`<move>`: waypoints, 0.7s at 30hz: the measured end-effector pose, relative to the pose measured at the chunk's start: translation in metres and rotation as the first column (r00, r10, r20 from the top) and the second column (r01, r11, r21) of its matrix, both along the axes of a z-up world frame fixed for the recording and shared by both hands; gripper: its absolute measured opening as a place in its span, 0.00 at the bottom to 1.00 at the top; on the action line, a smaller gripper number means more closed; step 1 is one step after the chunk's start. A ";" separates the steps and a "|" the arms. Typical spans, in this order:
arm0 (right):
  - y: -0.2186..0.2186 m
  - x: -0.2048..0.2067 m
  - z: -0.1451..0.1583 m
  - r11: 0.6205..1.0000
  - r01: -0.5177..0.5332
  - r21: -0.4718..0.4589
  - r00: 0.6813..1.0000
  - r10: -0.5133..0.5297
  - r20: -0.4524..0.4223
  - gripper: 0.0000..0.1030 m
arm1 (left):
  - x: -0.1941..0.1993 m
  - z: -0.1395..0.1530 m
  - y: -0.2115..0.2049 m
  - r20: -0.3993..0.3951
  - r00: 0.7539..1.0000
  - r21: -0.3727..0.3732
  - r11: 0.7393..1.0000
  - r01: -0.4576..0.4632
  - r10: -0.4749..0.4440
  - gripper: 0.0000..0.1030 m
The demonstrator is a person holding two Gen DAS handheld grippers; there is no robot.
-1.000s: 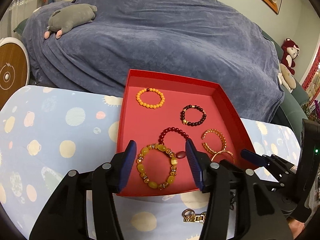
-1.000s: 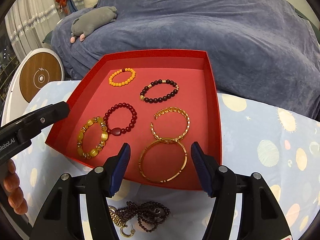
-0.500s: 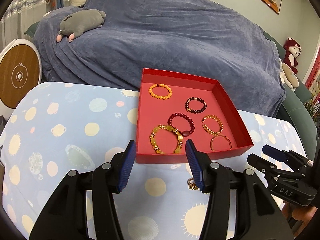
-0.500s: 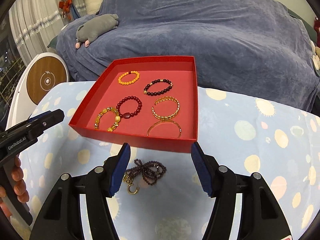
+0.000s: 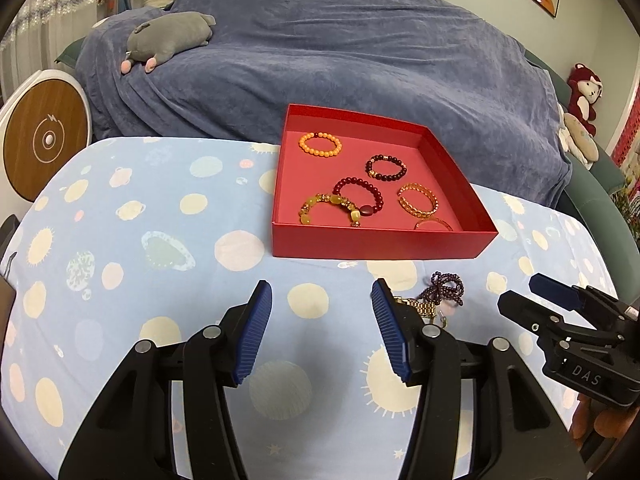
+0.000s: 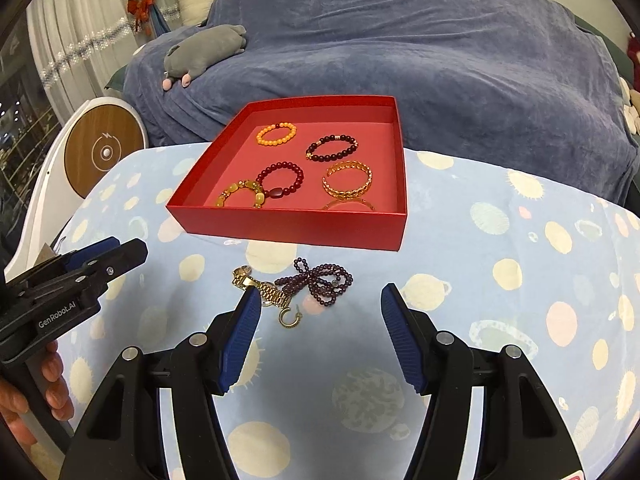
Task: Organize jewelry
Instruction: 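Withdraw both tools from the box toward the remaining jewelry, then grasp the dark garnet bead strand with the right tool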
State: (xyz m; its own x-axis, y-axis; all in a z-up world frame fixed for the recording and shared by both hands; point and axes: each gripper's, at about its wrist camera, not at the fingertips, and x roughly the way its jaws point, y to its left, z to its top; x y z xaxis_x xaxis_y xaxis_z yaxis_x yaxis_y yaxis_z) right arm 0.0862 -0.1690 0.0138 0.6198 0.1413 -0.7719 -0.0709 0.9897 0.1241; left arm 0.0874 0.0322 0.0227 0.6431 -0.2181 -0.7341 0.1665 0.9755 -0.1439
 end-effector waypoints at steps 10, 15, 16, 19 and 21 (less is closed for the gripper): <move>0.001 0.030 -0.030 1.000 0.002 0.006 0.999 -0.002 -0.052 0.53 | 0.005 -0.004 0.003 -0.011 1.000 -0.011 1.000 -0.001 0.001 0.49; 0.008 0.044 -0.044 1.000 -0.018 -0.021 0.998 0.016 -0.064 0.48 | 0.008 -0.009 0.006 -0.027 1.000 -0.010 1.000 -0.011 0.011 0.49; 0.008 0.044 -0.046 1.000 -0.015 -0.019 0.998 0.014 -0.067 0.48 | 0.008 -0.010 0.007 -0.028 1.000 -0.009 1.000 -0.011 0.011 0.49; 0.006 0.046 -0.052 1.000 -0.014 -0.024 0.997 0.012 -0.073 0.48 | 0.010 -0.013 0.006 -0.034 0.999 -0.008 1.000 -0.005 0.005 0.49; 0.005 0.047 -0.052 1.000 -0.014 -0.026 0.998 0.012 -0.069 0.48 | 0.010 -0.015 0.005 -0.041 0.999 -0.010 1.000 0.001 -0.001 0.49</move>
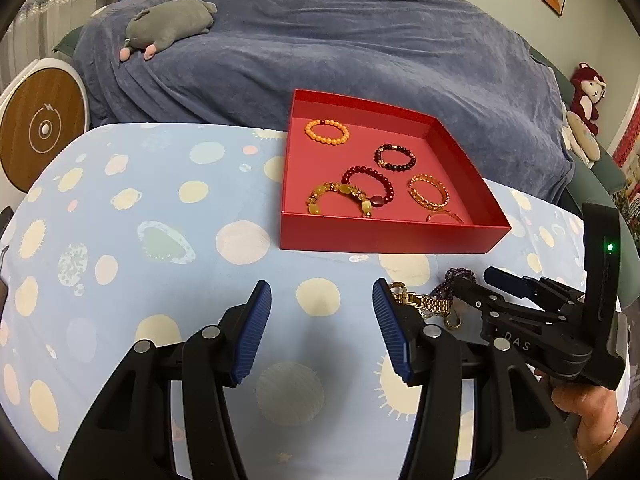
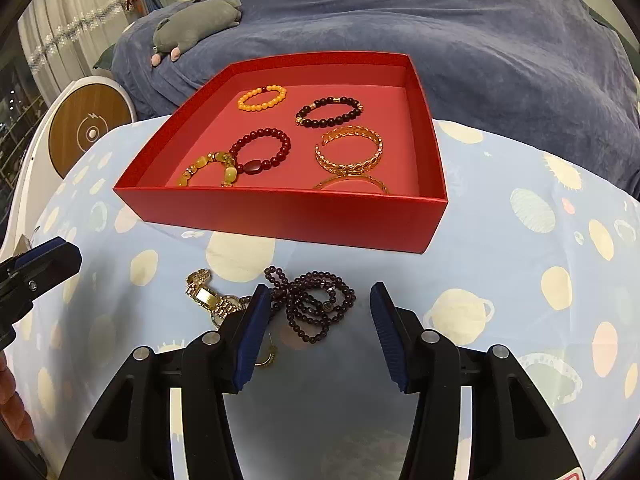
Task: Organize jewelry
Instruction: 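Grasp the dark garnet bead strand with the right tool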
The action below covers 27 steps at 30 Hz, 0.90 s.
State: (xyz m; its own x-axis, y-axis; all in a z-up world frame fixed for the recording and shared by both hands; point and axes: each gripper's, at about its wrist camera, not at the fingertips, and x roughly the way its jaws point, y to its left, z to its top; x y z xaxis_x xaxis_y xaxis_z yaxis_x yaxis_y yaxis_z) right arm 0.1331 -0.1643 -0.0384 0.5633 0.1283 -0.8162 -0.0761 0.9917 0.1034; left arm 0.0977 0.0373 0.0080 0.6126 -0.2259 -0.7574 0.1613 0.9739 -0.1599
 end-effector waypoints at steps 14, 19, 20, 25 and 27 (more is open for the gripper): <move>0.007 0.004 -0.009 0.999 -0.044 -0.017 0.999 0.043 -0.024 0.14 | -0.004 -0.004 -0.006 -0.010 1.000 0.001 1.000 0.020 -0.020 0.49; 0.003 0.000 -0.005 0.999 -0.033 -0.022 0.999 0.032 -0.027 0.08 | -0.003 -0.006 -0.007 -0.024 0.999 -0.014 0.999 0.029 -0.029 0.49; 0.001 -0.001 -0.003 0.999 -0.025 -0.023 0.999 0.025 -0.025 0.08 | -0.002 -0.007 -0.008 -0.026 0.999 -0.015 0.999 0.031 -0.032 0.49; -0.008 -0.006 0.002 1.000 -0.003 -0.016 1.000 0.003 -0.028 0.07 | -0.003 -0.010 -0.014 -0.030 0.998 -0.009 0.999 0.046 -0.046 0.49; -0.009 -0.010 0.004 1.000 -0.002 -0.021 1.000 0.001 -0.030 0.07 | -0.003 -0.011 -0.018 -0.033 0.998 -0.008 0.999 0.053 -0.053 0.49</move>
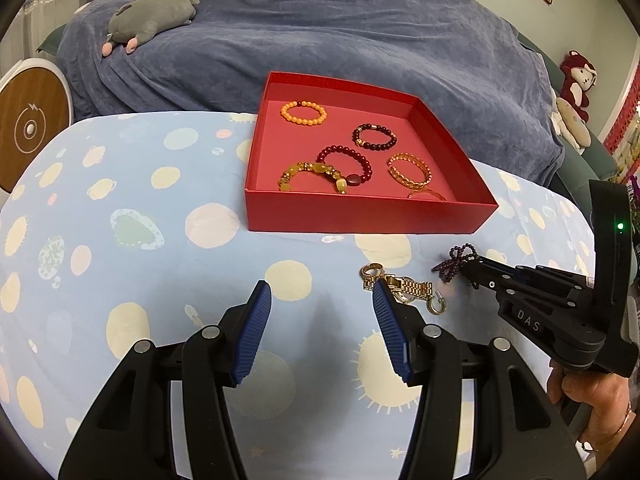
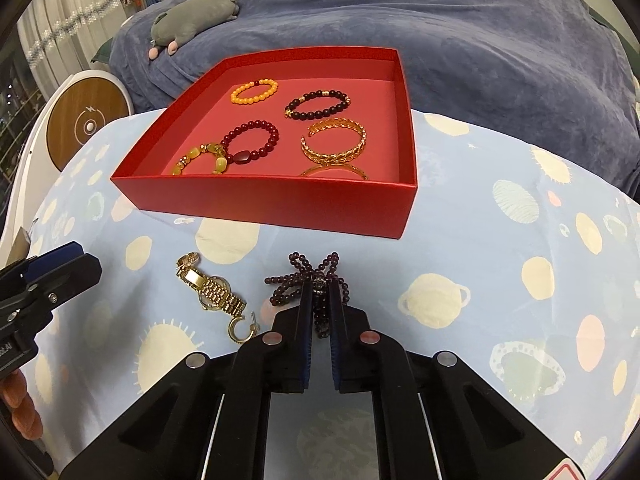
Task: Organize jewelry
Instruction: 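Grasp the dark garnet bead strand with the right tool, then grasp the gold link watch with the left tool while the right tool holds the garnet strand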
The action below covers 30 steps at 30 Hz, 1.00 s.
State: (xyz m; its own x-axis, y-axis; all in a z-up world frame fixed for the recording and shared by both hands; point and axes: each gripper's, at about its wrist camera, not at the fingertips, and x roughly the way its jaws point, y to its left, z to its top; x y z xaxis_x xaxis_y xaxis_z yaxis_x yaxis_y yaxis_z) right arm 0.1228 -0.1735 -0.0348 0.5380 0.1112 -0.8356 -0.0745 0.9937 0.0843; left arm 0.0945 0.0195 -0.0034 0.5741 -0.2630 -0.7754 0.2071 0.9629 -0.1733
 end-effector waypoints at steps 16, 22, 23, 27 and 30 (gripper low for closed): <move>-0.021 -0.028 0.000 0.998 0.035 0.044 0.999 -0.034 -0.025 0.07 | 0.016 -0.030 -0.060 -0.028 1.000 -0.065 0.998 0.001 -0.002 0.61; -0.019 -0.027 0.000 0.998 0.032 0.053 0.999 -0.031 -0.030 0.07 | 0.019 -0.044 -0.067 -0.002 1.000 0.019 1.000 -0.005 0.005 0.61; -0.018 -0.028 0.000 0.998 0.030 0.051 0.999 -0.028 -0.031 0.07 | 0.018 -0.044 -0.068 0.001 1.000 0.032 0.999 0.003 -0.003 0.61; -0.018 -0.031 -0.001 0.998 0.027 0.051 0.999 -0.025 -0.037 0.07 | 0.007 -0.047 -0.063 0.014 1.000 0.096 0.995 0.023 -0.024 0.62; -0.019 -0.031 -0.001 0.998 0.025 0.053 0.999 -0.023 -0.038 0.07 | 0.003 -0.047 -0.054 0.008 1.000 0.120 0.993 0.007 -0.008 0.59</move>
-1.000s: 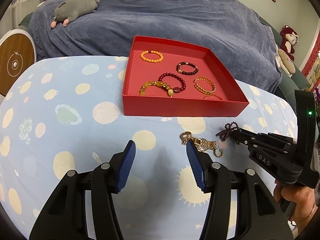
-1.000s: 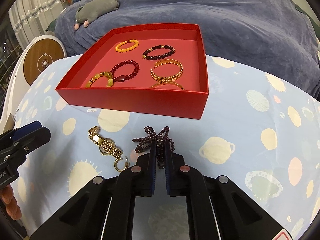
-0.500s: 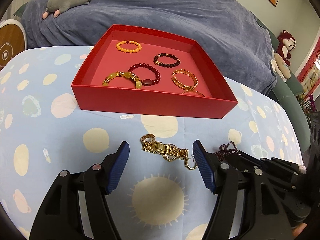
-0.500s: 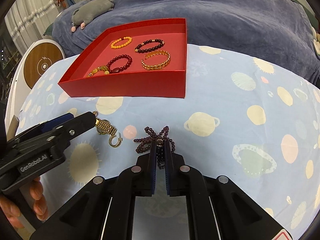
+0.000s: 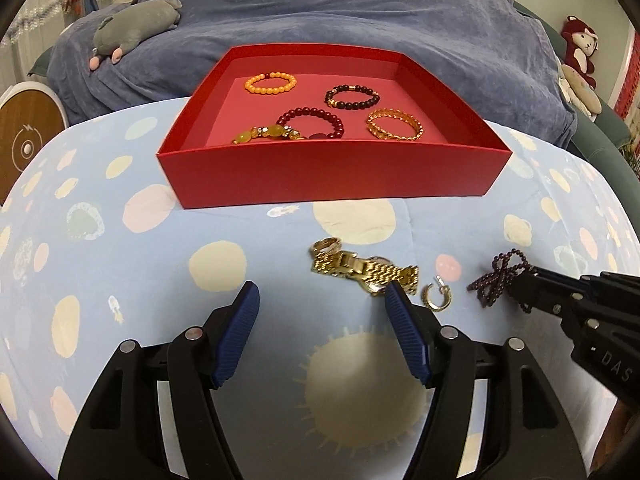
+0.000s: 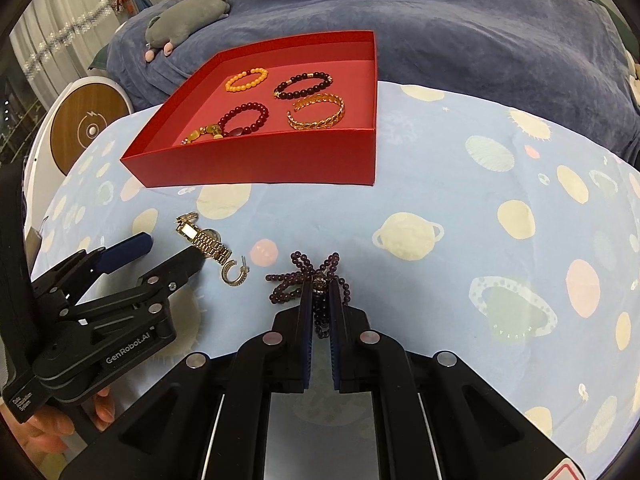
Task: Organize jewelry
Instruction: 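Grasp the gold link watch with the left tool while the right tool holds the garnet strand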
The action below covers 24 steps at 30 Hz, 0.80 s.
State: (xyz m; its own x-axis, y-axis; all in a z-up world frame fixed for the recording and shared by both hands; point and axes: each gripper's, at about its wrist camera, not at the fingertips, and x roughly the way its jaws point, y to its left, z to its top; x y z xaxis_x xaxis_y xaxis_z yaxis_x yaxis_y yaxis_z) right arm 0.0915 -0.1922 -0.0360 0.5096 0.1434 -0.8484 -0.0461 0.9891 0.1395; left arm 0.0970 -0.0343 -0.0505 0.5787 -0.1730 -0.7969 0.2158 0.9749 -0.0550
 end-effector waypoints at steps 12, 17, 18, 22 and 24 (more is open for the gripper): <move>-0.003 0.002 0.004 1.000 0.016 0.016 1.000 -0.016 0.010 0.07 | 0.013 0.022 -0.013 -0.005 1.000 -0.139 0.990 -0.020 0.019 0.73; -0.005 0.003 0.002 1.000 0.023 0.018 1.000 -0.023 0.005 0.07 | 0.013 0.001 -0.023 0.020 1.000 -0.017 1.000 -0.023 0.023 0.67; -0.005 0.003 0.001 1.000 0.023 0.018 1.000 -0.024 0.004 0.07 | 0.012 0.000 -0.023 0.020 1.000 0.007 1.000 -0.017 0.017 0.65; -0.004 0.002 0.002 1.000 0.021 0.022 1.000 -0.021 0.007 0.07 | 0.009 0.002 -0.010 0.015 1.000 -0.019 1.000 -0.019 0.019 0.48; -0.003 0.002 0.003 1.000 0.016 0.022 1.000 -0.016 0.008 0.07 | 0.006 0.002 -0.002 0.009 1.000 -0.028 0.999 -0.016 0.016 0.42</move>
State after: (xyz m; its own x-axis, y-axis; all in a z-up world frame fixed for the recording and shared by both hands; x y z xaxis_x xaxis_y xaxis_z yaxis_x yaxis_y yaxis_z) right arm 0.0936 -0.1954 -0.0333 0.5185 0.1540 -0.8411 -0.0313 0.9864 0.1614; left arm 0.1031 -0.0367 -0.0481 0.5887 -0.1860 -0.7866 0.2010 0.9763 -0.0805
